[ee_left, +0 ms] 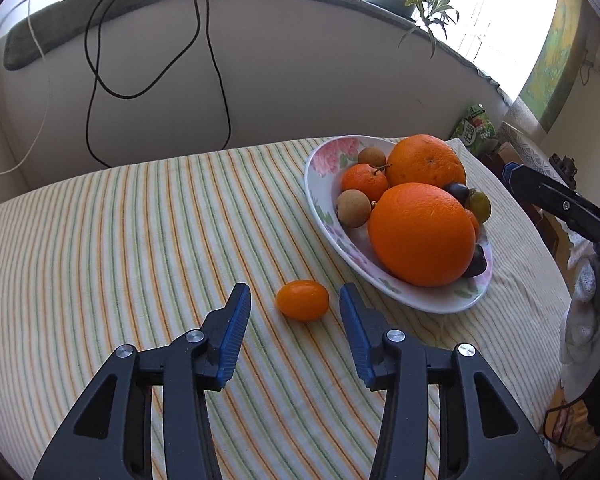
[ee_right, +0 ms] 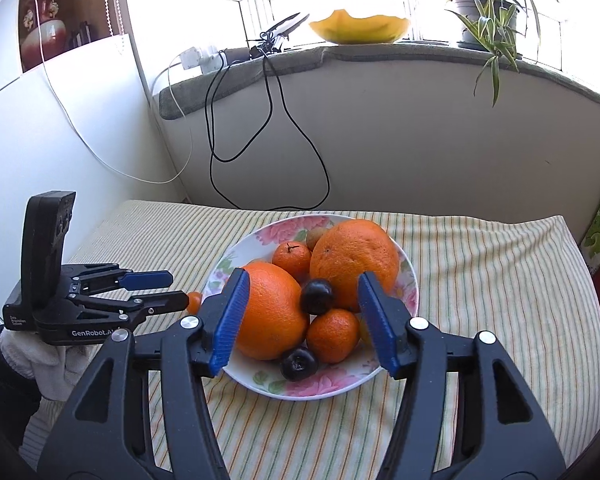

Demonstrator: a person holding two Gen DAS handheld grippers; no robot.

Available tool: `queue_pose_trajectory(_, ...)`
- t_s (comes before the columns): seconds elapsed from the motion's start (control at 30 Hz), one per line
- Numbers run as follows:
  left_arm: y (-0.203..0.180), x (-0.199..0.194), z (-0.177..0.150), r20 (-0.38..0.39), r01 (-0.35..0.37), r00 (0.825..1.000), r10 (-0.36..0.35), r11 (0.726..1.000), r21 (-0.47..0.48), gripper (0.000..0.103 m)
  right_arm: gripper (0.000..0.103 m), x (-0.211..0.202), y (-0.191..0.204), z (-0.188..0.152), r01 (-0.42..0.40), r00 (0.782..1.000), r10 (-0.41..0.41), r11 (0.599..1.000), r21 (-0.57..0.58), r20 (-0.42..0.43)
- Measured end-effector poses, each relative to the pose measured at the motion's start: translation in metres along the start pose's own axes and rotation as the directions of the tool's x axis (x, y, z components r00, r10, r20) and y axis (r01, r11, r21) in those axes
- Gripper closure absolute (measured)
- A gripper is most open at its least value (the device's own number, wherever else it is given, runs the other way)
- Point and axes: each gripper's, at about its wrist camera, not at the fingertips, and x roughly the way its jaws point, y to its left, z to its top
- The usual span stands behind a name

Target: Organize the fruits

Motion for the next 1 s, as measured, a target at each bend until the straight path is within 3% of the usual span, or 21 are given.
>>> queue_pose_trajectory(0.2,-0.006,0.010,-0.004,-0.019,-0.008,1.000,0.008,1.000,0.014,0.059,0.044,-0.013,-0.006,-0.001,0.004,1.000,-0.005,1.000,0.026,0.019)
queue_pose_trajectory(0.3,-0.008,0.010,-0.003,-0.014,-0.027,1.000,0.028,0.999,0.025,0.075,0.044,-0.016,-0.009,-0.002,0.009,1.000,-0.010,0.999,0.033,0.022)
queue_pose_trajectory(0.63,-0.005,-0.006,0.007,0.028,-0.035,0.999,0.035,0.999,0.023,0.075,0.044,-0.024,-0.021,-0.009,-0.003,1.000,0.000,0.997,0.081,0.028)
queue_pose_trajectory(1.0,-0.028,-0.007,0.042,0.092,-0.024,0.996,0.019,0.998,0.050,0.075,0.044,-0.032,-0.027,-0.016,-0.007,0.999,0.004,0.996,0.085,0.037)
